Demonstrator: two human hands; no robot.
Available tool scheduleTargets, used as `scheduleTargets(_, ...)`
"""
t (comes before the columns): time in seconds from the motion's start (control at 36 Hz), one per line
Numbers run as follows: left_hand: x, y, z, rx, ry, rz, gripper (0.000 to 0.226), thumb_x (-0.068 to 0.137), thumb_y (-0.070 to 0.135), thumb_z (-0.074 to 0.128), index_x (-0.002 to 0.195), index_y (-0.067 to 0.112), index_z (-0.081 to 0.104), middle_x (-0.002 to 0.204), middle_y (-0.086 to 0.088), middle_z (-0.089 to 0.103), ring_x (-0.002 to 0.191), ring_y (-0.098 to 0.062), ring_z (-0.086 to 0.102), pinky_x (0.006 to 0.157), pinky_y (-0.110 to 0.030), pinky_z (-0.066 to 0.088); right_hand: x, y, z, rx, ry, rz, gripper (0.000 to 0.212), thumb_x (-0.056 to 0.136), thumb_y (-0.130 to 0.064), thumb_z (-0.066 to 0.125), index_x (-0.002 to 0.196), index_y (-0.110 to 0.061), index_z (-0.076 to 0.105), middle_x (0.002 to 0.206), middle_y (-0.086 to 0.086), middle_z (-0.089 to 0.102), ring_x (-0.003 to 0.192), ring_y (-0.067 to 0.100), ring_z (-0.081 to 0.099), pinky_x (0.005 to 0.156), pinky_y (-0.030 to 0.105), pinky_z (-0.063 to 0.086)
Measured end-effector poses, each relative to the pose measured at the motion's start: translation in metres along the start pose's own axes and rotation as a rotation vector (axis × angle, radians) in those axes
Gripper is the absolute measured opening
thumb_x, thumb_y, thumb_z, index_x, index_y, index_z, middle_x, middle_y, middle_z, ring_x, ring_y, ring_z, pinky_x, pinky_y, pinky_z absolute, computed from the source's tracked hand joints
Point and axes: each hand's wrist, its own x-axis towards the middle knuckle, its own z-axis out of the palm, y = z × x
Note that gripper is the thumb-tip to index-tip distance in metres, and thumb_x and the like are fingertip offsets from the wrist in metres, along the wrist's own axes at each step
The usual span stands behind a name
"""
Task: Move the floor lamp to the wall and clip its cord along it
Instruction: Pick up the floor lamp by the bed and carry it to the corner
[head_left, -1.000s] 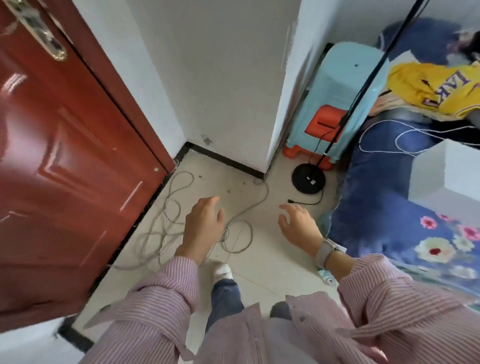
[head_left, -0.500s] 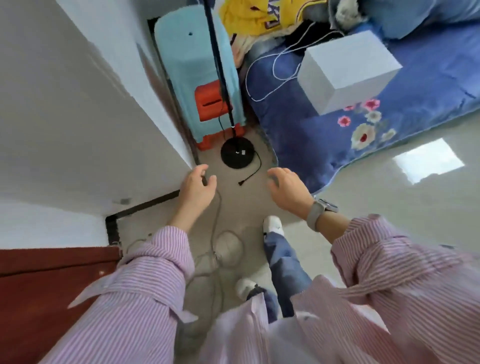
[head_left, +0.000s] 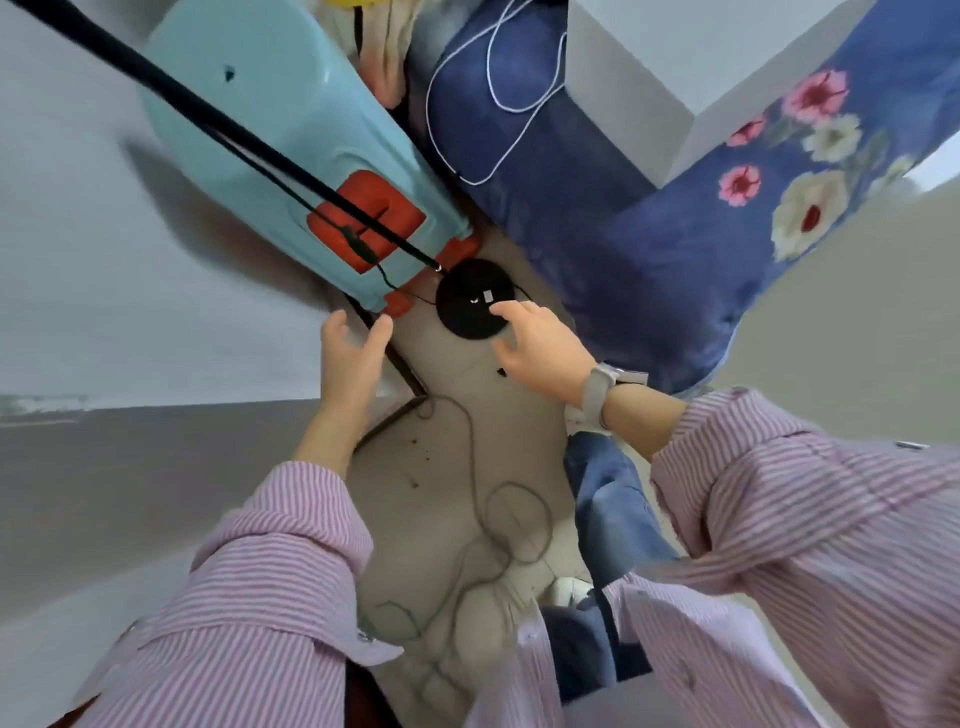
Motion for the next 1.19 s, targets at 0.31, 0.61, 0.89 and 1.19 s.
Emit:
scheduleTargets(0.31, 0.156, 0.03, 0.068, -0.469, 0.159, -0.059, 0.057, 0.081, 0.024, 0.07, 0.129, 0.021, 0.04, 0.116, 0.008, 0.057, 0.105, -0.006, 0.057, 0.092, -0.021, 0.044, 0.136, 0.038, 0.022, -0.041, -0.12, -0.052, 0.057, 0.086, -0.015, 0.047, 0.14, -0.016, 0.03, 0.142, 0.011, 0.041, 0.13, 0.031, 0.038, 0.101, 0.049, 0.039)
scheduleTargets(0.61, 0.198, 0.029, 0.088, -0.484, 0.39, 0.099, 0.018, 0.086, 0.029, 0.059, 0.069, 0.025, 0.051, 0.083, 0.001, 0.065, 0.069, 0.01, 0.06, 0.067, -0.005, 0.043, 0.207, 0.041, 0.045, -0.007, -0.16, -0.088, 0.057, 0.088, -0.018, 0.049, 0.141, -0.014, 0.028, 0.144, 0.01, 0.04, 0.13, 0.031, 0.039, 0.1, 0.051, 0.04)
scheduleTargets(0.89, 0.195, -0.005, 0.062, -0.531, 0.318, 0.196, 0.018, 0.074, 0.009, 0.064, 0.068, 0.021, 0.053, 0.082, -0.001, 0.059, 0.085, -0.013, 0.06, 0.083, -0.027, 0.049, 0.253, 0.01, 0.081, 0.138, -0.236, -0.182, 0.071, 0.086, -0.016, 0.055, 0.145, -0.016, 0.016, 0.154, 0.006, 0.023, 0.138, 0.026, 0.03, 0.107, 0.047, 0.037)
scheduleTargets(1.19, 0.198, -0.05, 0.014, -0.251, 0.209, 0.292, 0.014, 0.086, 0.04, 0.059, 0.096, 0.038, 0.069, 0.122, 0.016, 0.062, 0.118, -0.014, 0.056, 0.105, -0.047, 0.041, 0.304, -0.004, 0.144, 0.071, -0.315, -0.284, 0.037, 0.092, -0.024, 0.048, 0.127, -0.014, 0.04, 0.134, 0.01, 0.046, 0.128, 0.029, 0.038, 0.107, 0.053, 0.031)
